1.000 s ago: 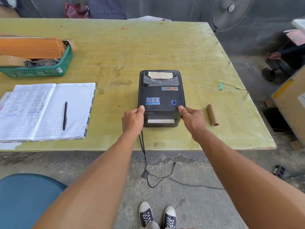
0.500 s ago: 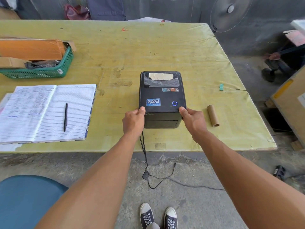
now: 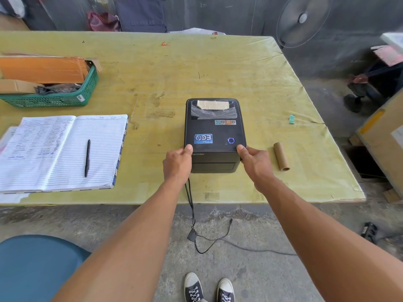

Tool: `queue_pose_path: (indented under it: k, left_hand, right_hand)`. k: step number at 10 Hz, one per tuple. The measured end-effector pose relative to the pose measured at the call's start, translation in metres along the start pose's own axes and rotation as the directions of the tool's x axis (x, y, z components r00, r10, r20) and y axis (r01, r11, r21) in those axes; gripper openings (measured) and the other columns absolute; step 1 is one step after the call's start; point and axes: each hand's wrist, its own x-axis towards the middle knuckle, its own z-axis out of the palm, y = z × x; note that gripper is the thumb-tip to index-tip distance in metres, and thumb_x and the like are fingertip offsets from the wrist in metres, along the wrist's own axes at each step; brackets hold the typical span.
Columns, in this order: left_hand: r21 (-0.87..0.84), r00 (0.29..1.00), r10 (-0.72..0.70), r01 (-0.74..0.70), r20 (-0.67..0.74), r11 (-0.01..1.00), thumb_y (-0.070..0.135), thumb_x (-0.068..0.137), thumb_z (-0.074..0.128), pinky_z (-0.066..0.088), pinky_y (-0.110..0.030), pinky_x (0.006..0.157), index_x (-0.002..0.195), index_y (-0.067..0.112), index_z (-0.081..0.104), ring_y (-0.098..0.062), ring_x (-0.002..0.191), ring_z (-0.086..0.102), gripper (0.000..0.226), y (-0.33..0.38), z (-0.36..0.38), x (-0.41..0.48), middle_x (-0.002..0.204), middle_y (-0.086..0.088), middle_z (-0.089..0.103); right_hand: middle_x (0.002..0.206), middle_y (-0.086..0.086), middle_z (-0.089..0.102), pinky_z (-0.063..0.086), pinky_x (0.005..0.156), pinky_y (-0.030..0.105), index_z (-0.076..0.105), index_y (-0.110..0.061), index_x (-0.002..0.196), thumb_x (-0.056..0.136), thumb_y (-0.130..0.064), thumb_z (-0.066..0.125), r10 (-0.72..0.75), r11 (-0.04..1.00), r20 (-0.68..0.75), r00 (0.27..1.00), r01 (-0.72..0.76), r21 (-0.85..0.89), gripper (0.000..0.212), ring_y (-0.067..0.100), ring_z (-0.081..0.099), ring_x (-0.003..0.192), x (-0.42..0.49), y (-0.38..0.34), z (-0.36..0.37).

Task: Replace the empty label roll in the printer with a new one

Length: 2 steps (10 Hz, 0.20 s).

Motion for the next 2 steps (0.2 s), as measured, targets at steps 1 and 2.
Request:
queue_pose_path:
  k: [1,2]
  left_hand:
    - [0.014,1.000,-0.010,0.010,0.005,1.000,0.039,0.096,0.050,0.034,-0.029,0.054,0.057,0.022,0.048,-0.013,0.055,0.044,0.043,0.0106,-0.0030,0.0043,0.060,0.004,0.051]
    - [0.060,0.998,-0.058,0.059,-0.023,0.996,0.035,0.096,0.049,0.028,-0.033,0.051,0.050,0.013,0.041,-0.022,0.053,0.042,0.051,0.0189,-0.0103,0.0029,0.056,-0.003,0.048]
  right_hand:
    - [0.103,0.011,0.077,0.052,0.093,0.041,0.072,-0.019,0.091,0.097,-0.041,0.057,0.017,0.999,0.018,1.000,-0.016,-0.029,0.028,0.029,0.069,0.103,0.0056,-0.0024,-0.0018]
    - [0.089,0.013,0.072,0.050,0.079,0.037,0.066,0.007,0.108,0.097,-0.040,0.057,0.053,0.991,0.007,0.999,-0.052,-0.121,0.049,0.030,0.065,0.082,0.0077,-0.0122,-0.0058]
